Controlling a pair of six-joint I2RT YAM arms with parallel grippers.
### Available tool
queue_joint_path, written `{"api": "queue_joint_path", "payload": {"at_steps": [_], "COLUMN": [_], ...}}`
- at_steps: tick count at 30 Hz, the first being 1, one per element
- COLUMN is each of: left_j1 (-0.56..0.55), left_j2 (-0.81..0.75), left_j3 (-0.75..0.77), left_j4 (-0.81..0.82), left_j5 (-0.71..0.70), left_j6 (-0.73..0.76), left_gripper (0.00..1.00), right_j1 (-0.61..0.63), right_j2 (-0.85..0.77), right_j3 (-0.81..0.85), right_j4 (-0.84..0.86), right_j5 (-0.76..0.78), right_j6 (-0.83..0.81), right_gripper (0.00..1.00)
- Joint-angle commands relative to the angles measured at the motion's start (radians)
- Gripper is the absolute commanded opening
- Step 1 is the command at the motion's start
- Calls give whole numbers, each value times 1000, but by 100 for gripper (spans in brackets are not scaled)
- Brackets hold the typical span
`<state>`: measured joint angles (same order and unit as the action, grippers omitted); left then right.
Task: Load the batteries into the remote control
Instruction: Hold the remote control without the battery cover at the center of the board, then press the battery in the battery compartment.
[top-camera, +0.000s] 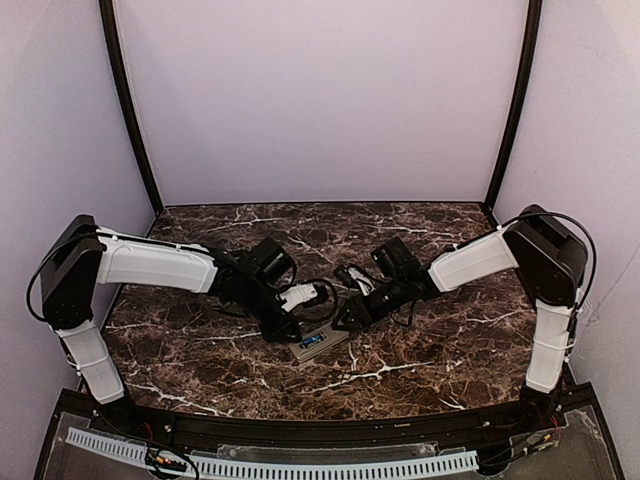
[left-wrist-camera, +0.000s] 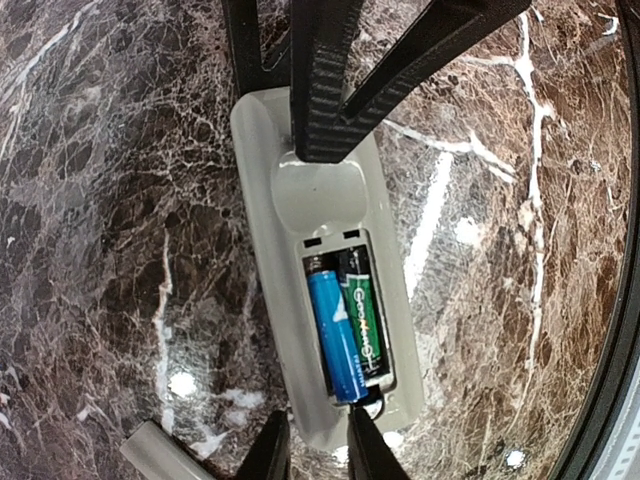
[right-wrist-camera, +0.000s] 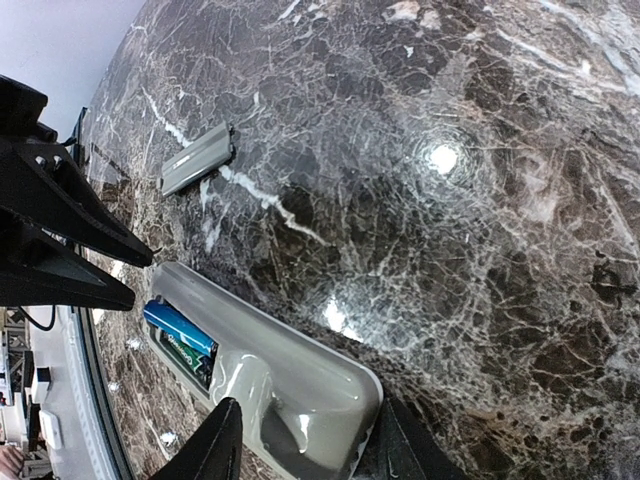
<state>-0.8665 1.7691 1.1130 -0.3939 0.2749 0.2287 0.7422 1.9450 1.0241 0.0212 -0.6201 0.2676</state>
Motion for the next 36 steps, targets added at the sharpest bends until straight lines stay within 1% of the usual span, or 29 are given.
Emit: {"api": "queue_joint_path", "payload": {"at_steps": [1,29,36], "left_j1": [-2,-14,-15], "left_j2": [14,82,12], "left_j3": [-13,31,1], "left_j4": [-4,28,6], "left_j5": [27,48,86], "left_j6": [6,-3,12], "left_gripper": [20,17,26], "right_j1": [14,13,14], "right_j2": [59,58,60], "right_j3": [-16,-22,-21], "right_j4": [-100,-93,-90], "right_j5": [87,72,75], "right_j6": [-4,-1,5], "right_gripper": [46,44,44]}}
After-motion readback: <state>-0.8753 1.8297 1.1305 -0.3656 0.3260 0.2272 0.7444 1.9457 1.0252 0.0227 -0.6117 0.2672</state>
